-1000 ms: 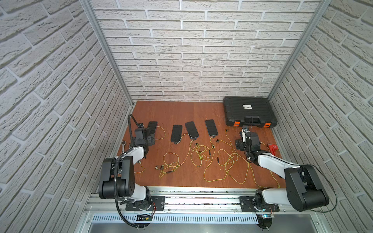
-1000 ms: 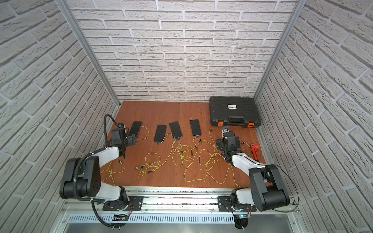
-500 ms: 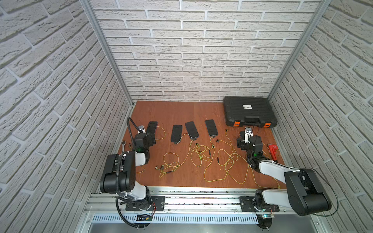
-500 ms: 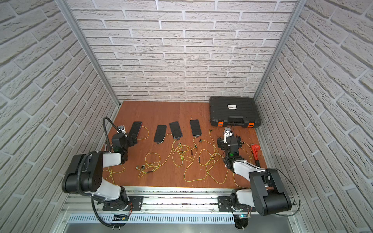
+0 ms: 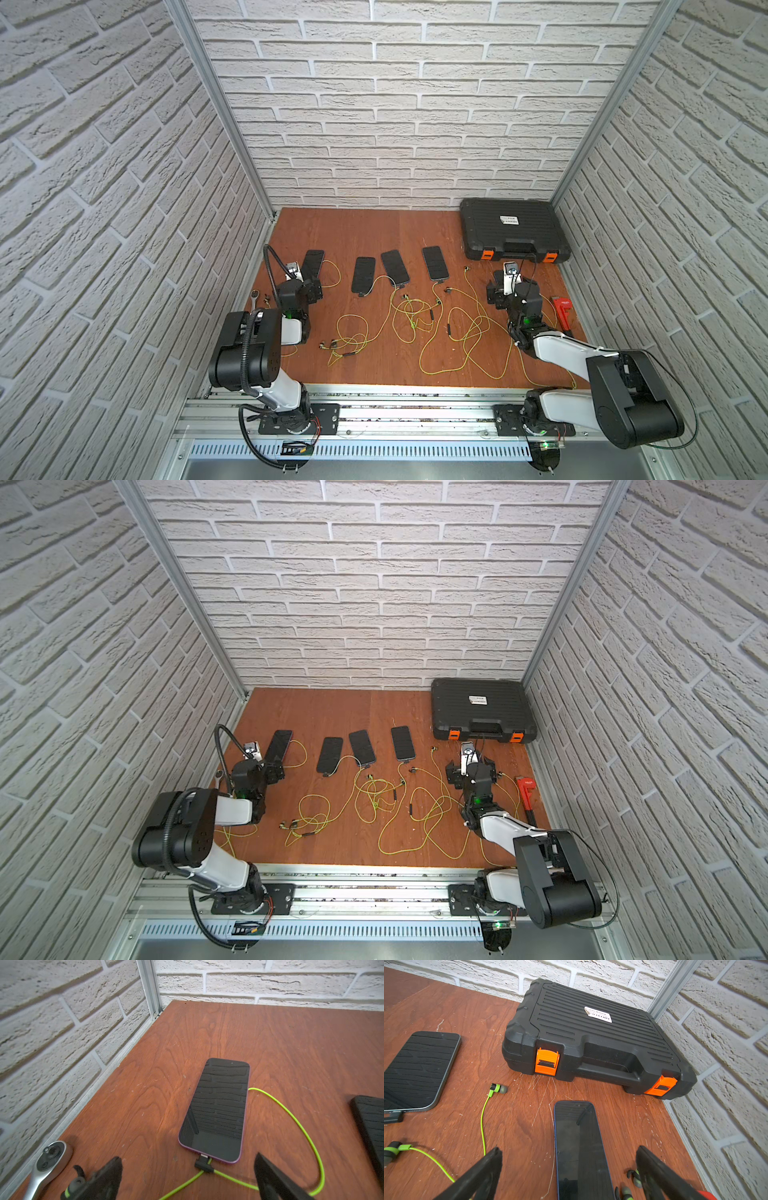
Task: Plug wired earphones into phones
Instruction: Reset both arms
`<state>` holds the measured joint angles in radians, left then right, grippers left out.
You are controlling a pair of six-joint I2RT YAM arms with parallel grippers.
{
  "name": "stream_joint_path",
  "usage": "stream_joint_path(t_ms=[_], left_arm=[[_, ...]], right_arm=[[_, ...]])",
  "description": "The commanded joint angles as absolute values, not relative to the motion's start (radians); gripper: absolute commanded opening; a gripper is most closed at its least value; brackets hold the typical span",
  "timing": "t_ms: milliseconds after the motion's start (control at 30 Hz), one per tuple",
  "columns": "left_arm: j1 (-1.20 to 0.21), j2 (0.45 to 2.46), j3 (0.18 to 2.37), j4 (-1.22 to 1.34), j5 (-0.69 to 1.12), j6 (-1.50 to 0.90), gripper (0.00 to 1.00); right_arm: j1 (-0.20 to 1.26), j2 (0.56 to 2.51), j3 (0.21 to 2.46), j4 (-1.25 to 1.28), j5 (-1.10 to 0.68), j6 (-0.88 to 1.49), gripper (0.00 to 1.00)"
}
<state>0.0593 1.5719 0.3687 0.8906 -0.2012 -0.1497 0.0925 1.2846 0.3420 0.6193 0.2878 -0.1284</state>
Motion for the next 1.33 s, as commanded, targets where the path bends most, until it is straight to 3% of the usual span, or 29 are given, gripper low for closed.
stream_joint_path(t_ms=[0, 200, 533, 633, 1300], left_arm=[[0.052, 1.571, 0.365, 0.961, -0.209, -0.135, 0.98], [0.051, 1.571, 0.368, 0.957, -0.209, -0.132, 0.98], [0.052, 1.572, 0.369, 0.957, -0.209, -0.132, 0.98], [0.051, 1.571, 0.368, 0.956, -0.209, -0.131, 0.98], [0.051, 1.574, 0.371, 0.952, -0.209, -0.132, 0.98]], right_arm=[[0.101, 1.259, 0.365, 0.593, 0.256, -0.121, 1.00], [0.122, 1.254, 0.365, 0.593, 0.248, -0.090, 1.00], [0.109, 1.512, 0.307, 0.996, 0.221, -0.038, 0.99], [0.108, 1.464, 0.351, 0.834, 0.239, -0.016, 1.00], [0.064, 1.471, 0.373, 0.805, 0.182, 0.012, 0.99]])
